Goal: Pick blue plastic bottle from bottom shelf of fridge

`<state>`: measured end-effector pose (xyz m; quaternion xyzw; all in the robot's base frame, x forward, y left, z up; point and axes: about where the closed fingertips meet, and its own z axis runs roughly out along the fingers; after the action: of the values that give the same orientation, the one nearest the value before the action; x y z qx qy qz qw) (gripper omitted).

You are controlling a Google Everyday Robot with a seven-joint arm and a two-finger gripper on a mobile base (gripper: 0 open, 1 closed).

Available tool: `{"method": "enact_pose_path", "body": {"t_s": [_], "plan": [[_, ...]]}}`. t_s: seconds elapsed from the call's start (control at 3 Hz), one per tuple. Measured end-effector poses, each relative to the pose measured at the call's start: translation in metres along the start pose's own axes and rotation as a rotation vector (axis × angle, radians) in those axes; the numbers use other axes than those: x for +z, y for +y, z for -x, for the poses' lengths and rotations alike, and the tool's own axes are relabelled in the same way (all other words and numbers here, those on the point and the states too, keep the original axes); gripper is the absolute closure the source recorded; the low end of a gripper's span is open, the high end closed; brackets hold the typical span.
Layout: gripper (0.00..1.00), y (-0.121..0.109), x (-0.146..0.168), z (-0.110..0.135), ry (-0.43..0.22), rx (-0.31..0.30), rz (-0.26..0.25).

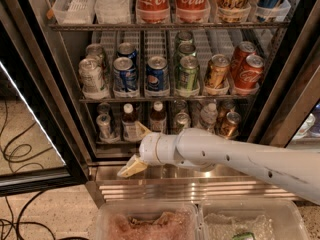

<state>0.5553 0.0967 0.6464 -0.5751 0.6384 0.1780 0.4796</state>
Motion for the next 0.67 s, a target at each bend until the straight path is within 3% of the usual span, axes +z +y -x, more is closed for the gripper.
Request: {"method": "enact_pose_path", "body": {"t_s": [0.67], "plan": [[0.0, -0.019, -0.006, 0.003, 0.01, 0.01, -0.082]]}}
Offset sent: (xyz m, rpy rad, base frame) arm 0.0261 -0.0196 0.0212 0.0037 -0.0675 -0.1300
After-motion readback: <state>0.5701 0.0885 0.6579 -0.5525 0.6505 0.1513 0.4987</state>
